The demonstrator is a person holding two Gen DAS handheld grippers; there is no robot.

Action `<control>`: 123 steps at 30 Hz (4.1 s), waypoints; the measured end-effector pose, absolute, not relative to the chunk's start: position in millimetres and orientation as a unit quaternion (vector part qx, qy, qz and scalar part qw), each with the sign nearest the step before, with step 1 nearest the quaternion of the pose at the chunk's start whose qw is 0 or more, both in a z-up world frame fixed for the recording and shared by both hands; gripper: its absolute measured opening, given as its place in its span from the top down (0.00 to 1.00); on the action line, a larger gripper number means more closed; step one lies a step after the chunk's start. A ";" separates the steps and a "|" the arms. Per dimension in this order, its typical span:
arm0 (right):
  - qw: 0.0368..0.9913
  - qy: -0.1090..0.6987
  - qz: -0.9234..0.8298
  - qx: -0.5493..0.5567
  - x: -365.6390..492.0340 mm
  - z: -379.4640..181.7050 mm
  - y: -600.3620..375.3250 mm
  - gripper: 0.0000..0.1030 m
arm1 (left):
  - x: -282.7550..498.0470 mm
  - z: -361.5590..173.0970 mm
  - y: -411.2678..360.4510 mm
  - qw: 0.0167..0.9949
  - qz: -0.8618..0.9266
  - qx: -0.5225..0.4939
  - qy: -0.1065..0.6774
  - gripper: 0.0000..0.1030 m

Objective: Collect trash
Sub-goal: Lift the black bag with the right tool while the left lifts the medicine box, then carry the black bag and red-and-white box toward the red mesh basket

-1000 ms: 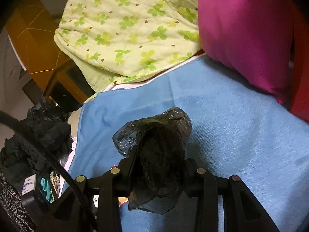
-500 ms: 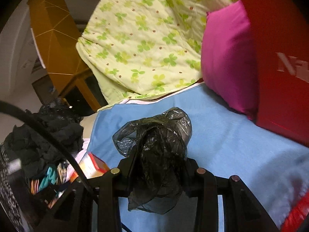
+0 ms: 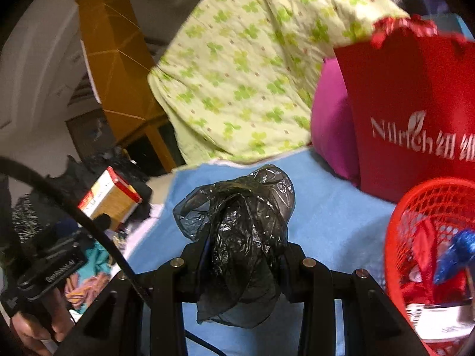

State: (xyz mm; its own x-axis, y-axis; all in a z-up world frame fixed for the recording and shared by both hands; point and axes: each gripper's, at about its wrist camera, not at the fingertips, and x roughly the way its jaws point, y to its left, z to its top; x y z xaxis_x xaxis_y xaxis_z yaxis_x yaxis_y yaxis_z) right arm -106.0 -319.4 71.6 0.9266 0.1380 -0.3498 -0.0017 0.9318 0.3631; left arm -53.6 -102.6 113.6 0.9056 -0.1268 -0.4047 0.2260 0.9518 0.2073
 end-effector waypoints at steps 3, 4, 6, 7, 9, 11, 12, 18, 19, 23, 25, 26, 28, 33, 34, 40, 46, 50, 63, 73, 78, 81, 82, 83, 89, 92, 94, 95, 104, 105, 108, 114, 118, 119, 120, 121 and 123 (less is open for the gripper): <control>0.971 0.166 0.043 0.167 -129.2 92.6 -311.4 0.61 | -70.7 127.4 -101.3 0.971 -0.089 0.123 0.185 0.42; 0.973 0.158 0.044 0.163 -135.7 99.5 -309.2 0.61 | -76.6 131.1 -100.8 0.972 -0.088 0.124 0.179 0.42; 0.976 0.145 0.047 0.156 -147.2 111.0 -304.1 0.61 | -87.8 138.9 -99.9 0.974 -0.087 0.125 0.168 0.42; 0.977 0.139 0.048 0.153 -153.4 116.5 -301.4 0.61 | -93.0 142.0 -99.8 0.975 -0.086 0.126 0.163 0.42; 0.981 0.126 0.050 0.142 -166.2 127.3 -295.2 0.61 | -102.8 147.9 -98.9 0.976 -0.082 0.128 0.153 0.42; 0.982 0.117 0.053 0.136 -174.7 134.4 -290.0 0.61 | -110.1 152.4 -97.5 0.978 -0.081 0.126 0.148 0.42; 0.983 0.113 0.054 0.133 -178.2 137.6 -287.8 0.61 | -113.2 154.0 -97.4 0.978 -0.081 0.126 0.146 0.42; 0.986 0.098 0.057 0.126 -194.9 146.2 -283.9 0.61 | -129.1 163.1 -98.7 0.980 -0.076 0.130 0.132 0.42; 0.986 0.097 0.058 0.127 -197.7 146.2 -285.2 0.61 | -130.7 164.0 -99.0 0.980 -0.077 0.131 0.131 0.42; 0.986 0.092 0.057 0.129 -204.4 148.2 -288.6 0.61 | -135.5 166.0 -100.4 0.980 -0.076 0.134 0.127 0.42; 0.986 0.090 0.057 0.131 -206.3 148.6 -289.9 0.61 | -137.2 166.0 -101.1 0.980 -0.077 0.136 0.127 0.42; 0.986 0.089 0.058 0.131 -207.0 148.7 -289.9 0.61 | -138.4 166.1 -101.4 0.979 -0.077 0.136 0.127 0.42; 0.986 0.088 0.058 0.132 -210.1 147.9 -290.7 0.61 | -140.5 165.4 -102.0 0.980 -0.076 0.137 0.126 0.42; 0.986 0.087 0.055 0.134 -214.3 147.8 -294.2 0.61 | -142.5 165.3 -103.2 0.979 -0.077 0.138 0.126 0.42; 0.986 0.086 0.055 0.135 -216.0 147.7 -295.0 0.61 | -143.3 165.5 -103.4 0.979 -0.078 0.138 0.126 0.42; 0.986 0.080 0.051 0.137 -222.2 150.0 -296.3 0.61 | -149.6 165.5 -106.3 0.978 -0.084 0.141 0.125 0.42; 0.986 0.077 0.052 0.140 -226.9 149.0 -296.5 0.61 | -151.3 166.1 -108.0 0.978 -0.088 0.140 0.128 0.42; 0.985 0.077 0.049 0.144 -228.9 148.4 -297.2 0.61 | -151.5 166.1 -110.3 0.977 -0.089 0.144 0.129 0.42; 0.984 0.071 0.031 0.161 -242.3 149.3 -301.8 0.60 | -149.9 165.4 -113.9 0.974 -0.101 0.155 0.135 0.42; 0.981 0.073 0.020 0.179 -249.0 146.1 -314.2 0.59 | -151.3 160.0 -122.7 0.970 -0.113 0.166 0.140 0.42; 0.980 0.075 0.017 0.183 -249.7 144.1 -320.2 0.58 | -151.2 157.3 -128.0 0.968 -0.118 0.171 0.143 0.42; 0.980 0.076 0.015 0.186 -249.4 143.3 -323.1 0.58 | -151.0 155.4 -130.3 0.966 -0.121 0.175 0.145 0.42; 0.979 0.077 0.015 0.187 -249.3 143.2 -324.3 0.58 | -150.7 155.0 -131.2 0.966 -0.122 0.176 0.146 0.42; 0.979 0.077 0.015 0.188 -249.2 143.1 -325.5 0.58 | -150.8 155.0 -132.2 0.966 -0.123 0.176 0.147 0.42; 0.978 0.078 0.011 0.193 -249.6 141.2 -331.0 0.58 | -150.8 152.6 -137.5 0.964 -0.126 0.182 0.149 0.42; 0.977 0.079 0.009 0.197 -250.5 140.7 -332.6 0.58 | -150.8 150.8 -141.2 0.962 -0.130 0.184 0.153 0.42; 0.977 0.079 0.007 0.198 -250.4 140.8 -334.4 0.58 | -150.2 149.6 -143.1 0.961 -0.132 0.186 0.155 0.42; 0.977 0.078 0.007 0.199 -250.3 141.1 -334.7 0.58 | -150.2 149.1 -143.8 0.961 -0.132 0.187 0.155 0.42; 0.976 0.079 0.003 0.204 -253.4 139.3 -342.3 0.58 | -150.0 147.4 -149.4 0.959 -0.140 0.188 0.162 0.42; 0.976 0.079 0.003 0.204 -254.2 139.0 -342.2 0.58 | -150.3 147.2 -150.4 0.958 -0.140 0.190 0.161 0.42; 0.976 0.076 0.000 0.204 -255.7 139.9 -345.0 0.58 | -151.1 146.9 -152.9 0.957 -0.144 0.192 0.160 0.42; 0.975 0.075 -0.004 0.209 -258.9 138.1 -350.9 0.58 | -152.9 145.4 -160.4 0.956 -0.149 0.197 0.160 0.42; 0.974 0.076 -0.010 0.213 -261.6 136.1 -356.0 0.58 | -153.6 143.5 -164.4 0.954 -0.153 0.199 0.162 0.42; 0.974 0.076 -0.010 0.215 -261.8 135.7 -357.9 0.58 | -154.0 142.9 -165.2 0.954 -0.154 0.200 0.162 0.42; 0.973 0.076 -0.011 0.216 -262.8 135.7 -358.3 0.58 | -154.3 142.1 -166.3 0.953 -0.155 0.202 0.163 0.42; 0.973 0.076 -0.013 0.217 -264.1 135.8 -358.5 0.58 | -154.5 141.5 -167.2 0.953 -0.156 0.202 0.163 0.42; 0.973 0.075 -0.016 0.219 -265.3 135.2 -360.9 0.58 | -155.1 140.3 -169.0 0.952 -0.158 0.203 0.165 0.42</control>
